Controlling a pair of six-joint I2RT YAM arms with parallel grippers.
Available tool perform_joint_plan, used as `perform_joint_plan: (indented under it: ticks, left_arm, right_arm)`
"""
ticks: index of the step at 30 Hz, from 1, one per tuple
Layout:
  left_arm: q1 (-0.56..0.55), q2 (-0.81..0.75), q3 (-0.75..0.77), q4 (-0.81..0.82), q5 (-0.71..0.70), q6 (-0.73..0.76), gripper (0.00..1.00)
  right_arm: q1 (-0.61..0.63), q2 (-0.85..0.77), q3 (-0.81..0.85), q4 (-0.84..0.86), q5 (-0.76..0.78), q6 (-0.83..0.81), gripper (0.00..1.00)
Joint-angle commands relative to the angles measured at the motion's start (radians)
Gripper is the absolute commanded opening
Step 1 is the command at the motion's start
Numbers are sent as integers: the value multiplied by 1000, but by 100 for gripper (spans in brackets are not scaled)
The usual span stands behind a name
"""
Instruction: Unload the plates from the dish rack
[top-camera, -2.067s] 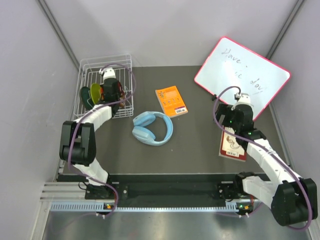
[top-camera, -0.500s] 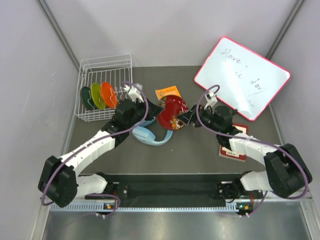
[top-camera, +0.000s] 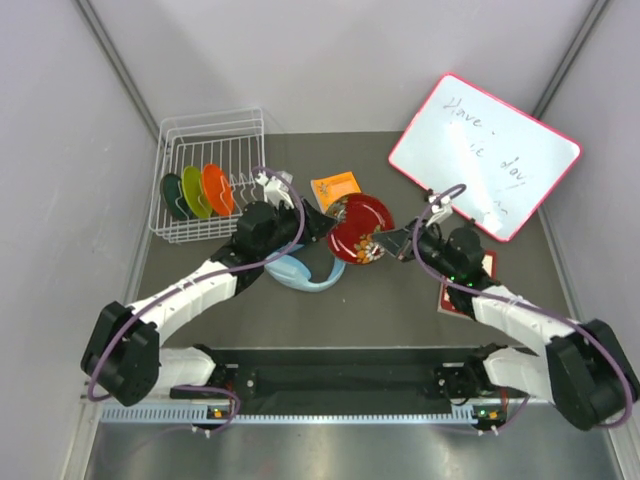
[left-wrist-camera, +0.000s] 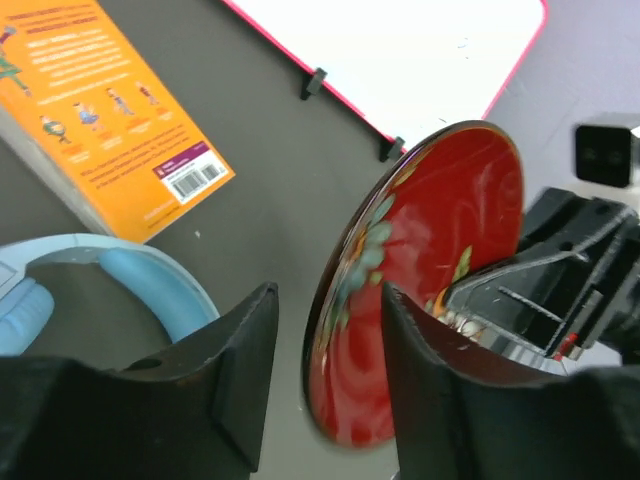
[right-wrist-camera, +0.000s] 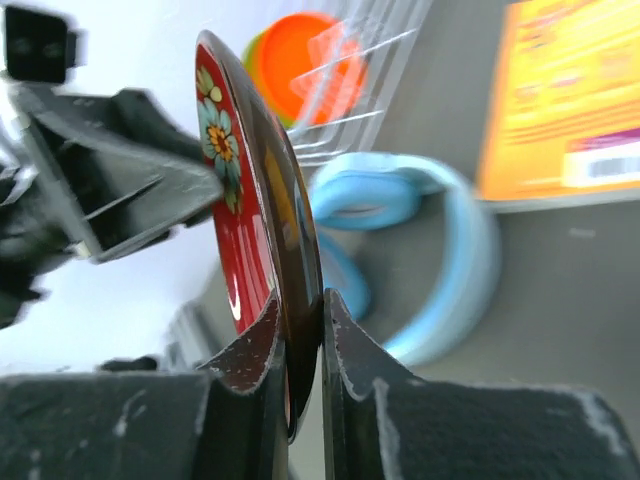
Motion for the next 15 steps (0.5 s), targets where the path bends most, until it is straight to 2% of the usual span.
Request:
perform_joint_plan:
  ticks: [1, 2, 4, 5, 7, 8, 10, 15]
  left_arm:
    - [-10, -43, 77, -94, -136, 158, 54]
    - [-8, -48, 83, -141, -203, 184, 62]
    - [-10, -64, 102, -186, -306, 283, 63]
    - [-8, -67, 106, -206, -383, 310, 68]
    - [-7, -78, 113, -246, -472, 370, 72]
    - [-8, -83, 111, -249, -503, 387, 83]
    - [-2, -94, 108, -250, -589, 421, 86]
    - [58, -77, 140, -284, -632, 458, 90]
  right_arm:
    - [-88, -181, -46, -269, 187, -156, 0]
    - [-148, -241, -60, -303, 190, -163, 0]
    - [-241, -287, -87, -420, 180, -195, 0]
    - [-264, -321, -92, -458, 171, -212, 0]
    - [-309, -344, -104, -547, 161, -255, 0]
    - [-318, -352, -107, -567, 154, -269, 0]
    - [-326, -347, -119, -590, 148, -287, 0]
    - [-328, -280, -146, -538, 102, -289, 0]
